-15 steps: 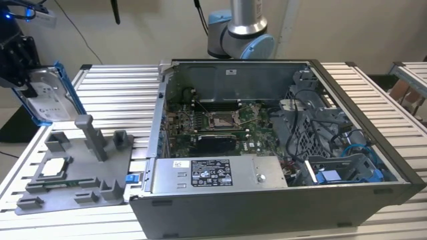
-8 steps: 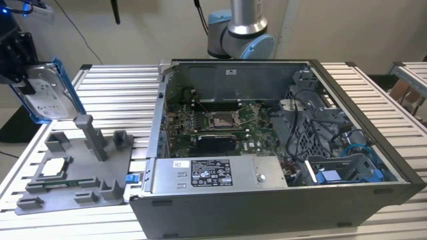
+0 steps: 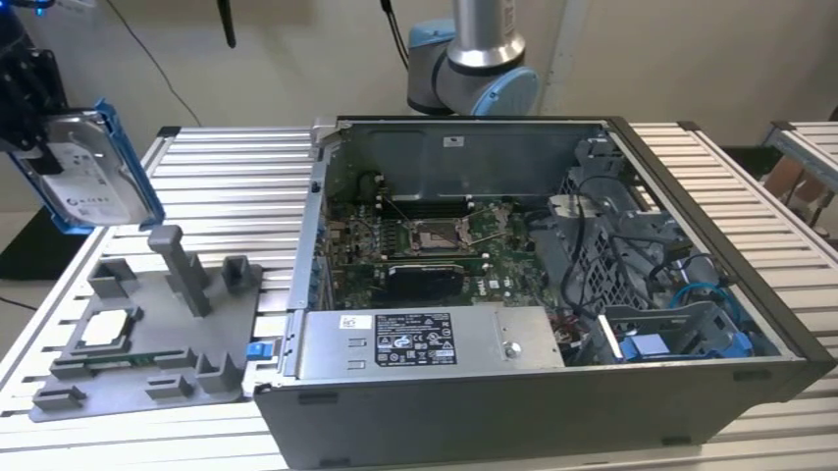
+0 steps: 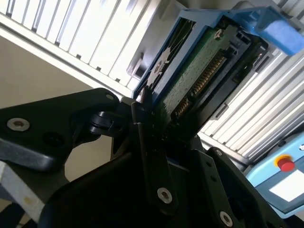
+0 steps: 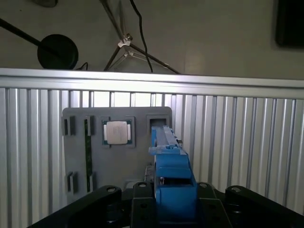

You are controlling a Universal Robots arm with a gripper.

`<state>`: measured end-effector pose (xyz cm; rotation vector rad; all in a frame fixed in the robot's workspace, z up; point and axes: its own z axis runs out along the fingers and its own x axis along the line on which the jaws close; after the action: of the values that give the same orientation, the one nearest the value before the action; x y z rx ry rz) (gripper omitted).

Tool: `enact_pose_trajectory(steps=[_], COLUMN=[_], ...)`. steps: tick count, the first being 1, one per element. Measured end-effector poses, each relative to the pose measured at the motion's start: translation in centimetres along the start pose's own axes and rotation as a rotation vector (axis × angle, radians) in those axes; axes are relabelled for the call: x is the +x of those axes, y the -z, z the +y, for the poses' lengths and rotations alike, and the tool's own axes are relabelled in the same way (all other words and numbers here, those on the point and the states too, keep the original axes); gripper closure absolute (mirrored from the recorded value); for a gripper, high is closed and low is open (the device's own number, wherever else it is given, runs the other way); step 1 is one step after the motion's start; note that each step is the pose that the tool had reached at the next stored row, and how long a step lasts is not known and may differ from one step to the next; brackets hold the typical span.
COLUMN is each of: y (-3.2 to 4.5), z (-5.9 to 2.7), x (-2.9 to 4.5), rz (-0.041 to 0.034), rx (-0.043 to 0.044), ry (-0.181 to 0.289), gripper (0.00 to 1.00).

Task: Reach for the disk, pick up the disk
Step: 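Pick up the disk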

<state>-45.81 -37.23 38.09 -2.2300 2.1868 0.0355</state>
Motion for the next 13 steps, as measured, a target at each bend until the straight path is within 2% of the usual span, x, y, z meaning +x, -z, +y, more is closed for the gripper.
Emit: enact_pose_trajectory(steps=[13], y=[2.28], z=[0.01], x=[-0.06], rz=[0.0001], rx=[0.0000], ry=[0.000], gripper=[1.00])
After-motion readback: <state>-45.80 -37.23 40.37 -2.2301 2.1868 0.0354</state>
